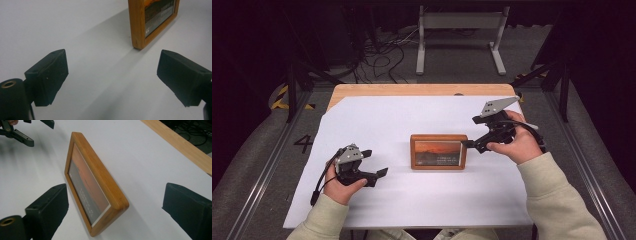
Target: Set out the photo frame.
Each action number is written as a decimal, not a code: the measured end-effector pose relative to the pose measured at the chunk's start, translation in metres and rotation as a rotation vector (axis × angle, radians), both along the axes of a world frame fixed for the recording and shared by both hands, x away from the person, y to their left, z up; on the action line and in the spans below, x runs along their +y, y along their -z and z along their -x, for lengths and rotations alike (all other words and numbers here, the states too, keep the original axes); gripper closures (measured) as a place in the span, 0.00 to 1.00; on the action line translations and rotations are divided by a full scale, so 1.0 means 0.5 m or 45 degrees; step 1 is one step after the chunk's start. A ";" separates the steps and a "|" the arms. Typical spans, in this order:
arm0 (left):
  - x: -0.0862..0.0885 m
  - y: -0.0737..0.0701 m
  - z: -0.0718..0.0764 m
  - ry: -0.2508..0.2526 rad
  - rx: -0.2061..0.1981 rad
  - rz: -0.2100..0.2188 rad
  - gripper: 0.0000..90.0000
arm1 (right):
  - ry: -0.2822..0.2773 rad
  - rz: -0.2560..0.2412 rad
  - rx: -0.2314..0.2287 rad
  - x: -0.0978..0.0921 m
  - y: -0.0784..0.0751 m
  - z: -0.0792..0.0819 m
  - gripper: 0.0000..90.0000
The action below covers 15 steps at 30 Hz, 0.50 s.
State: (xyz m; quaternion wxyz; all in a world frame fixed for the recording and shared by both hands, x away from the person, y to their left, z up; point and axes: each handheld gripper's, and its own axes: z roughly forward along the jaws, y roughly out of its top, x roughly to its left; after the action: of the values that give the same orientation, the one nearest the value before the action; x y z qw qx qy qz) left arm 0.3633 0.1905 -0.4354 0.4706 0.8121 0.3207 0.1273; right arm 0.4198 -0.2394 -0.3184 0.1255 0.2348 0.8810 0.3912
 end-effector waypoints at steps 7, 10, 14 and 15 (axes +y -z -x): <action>0.003 -0.002 0.002 -0.006 -0.014 0.015 0.08 | 0.053 -0.036 -0.008 -0.042 0.003 0.017 0.05; 0.009 -0.004 0.004 -0.012 -0.018 0.038 0.07 | 0.071 -0.073 0.001 -0.065 0.015 0.028 0.05; 0.017 -0.004 0.007 -0.007 -0.027 0.045 0.05 | 0.109 -0.102 -0.001 -0.091 0.033 0.042 0.05; 0.018 -0.004 0.007 -0.007 -0.024 0.046 0.05 | 0.121 -0.109 -0.002 -0.100 0.037 0.045 0.05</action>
State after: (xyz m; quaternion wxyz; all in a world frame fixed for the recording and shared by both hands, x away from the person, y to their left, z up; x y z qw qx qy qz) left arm 0.3597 0.1993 -0.4336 0.4879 0.8013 0.3207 0.1306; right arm 0.3972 -0.2891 -0.3369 0.1344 0.2811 0.8512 0.4223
